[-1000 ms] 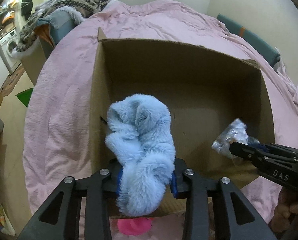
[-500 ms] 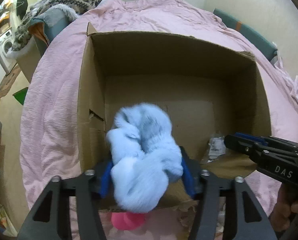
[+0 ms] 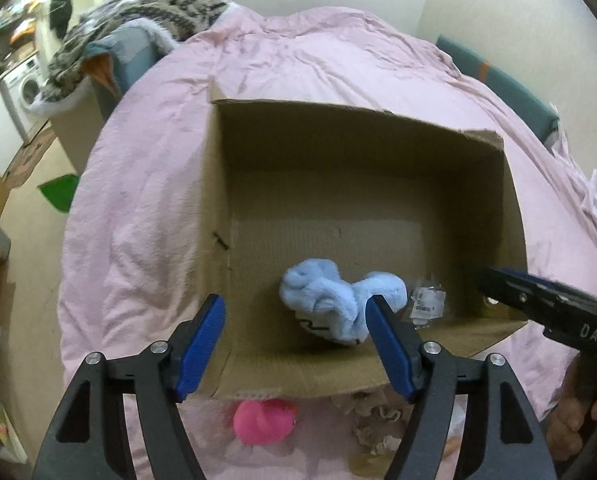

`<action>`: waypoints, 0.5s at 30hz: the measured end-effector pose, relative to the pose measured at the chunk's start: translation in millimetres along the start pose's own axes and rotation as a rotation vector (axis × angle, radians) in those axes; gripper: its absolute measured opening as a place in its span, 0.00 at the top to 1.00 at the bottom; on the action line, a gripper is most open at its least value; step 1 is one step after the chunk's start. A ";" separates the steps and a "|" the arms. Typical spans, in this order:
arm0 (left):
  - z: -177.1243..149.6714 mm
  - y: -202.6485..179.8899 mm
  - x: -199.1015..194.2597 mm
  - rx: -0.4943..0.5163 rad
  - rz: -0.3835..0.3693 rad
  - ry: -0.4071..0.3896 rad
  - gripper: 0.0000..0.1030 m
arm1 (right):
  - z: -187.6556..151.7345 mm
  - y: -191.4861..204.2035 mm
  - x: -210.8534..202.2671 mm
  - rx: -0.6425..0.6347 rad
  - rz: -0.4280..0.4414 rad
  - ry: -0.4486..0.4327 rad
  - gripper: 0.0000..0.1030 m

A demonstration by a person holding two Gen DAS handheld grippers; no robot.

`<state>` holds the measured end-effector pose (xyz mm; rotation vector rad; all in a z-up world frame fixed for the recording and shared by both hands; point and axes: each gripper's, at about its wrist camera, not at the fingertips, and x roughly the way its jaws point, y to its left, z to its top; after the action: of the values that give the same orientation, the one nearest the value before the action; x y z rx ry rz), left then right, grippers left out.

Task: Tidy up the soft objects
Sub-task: 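Carry the blue scrunchie and plastic bag into the box and open both grippers, then grasp the pink duck with the left gripper while the right grasps the white sock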

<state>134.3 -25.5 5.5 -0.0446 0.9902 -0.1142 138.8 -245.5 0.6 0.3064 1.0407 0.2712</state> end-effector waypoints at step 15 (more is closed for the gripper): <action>-42.5 65.9 -35.5 -0.169 0.119 0.088 0.32 | -69.3 -6.9 -7.7 0.035 0.041 0.216 0.34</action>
<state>84.5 44.7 5.8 -0.1358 1.0865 0.0770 75.1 -246.4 -28.4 0.3359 1.2540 0.3284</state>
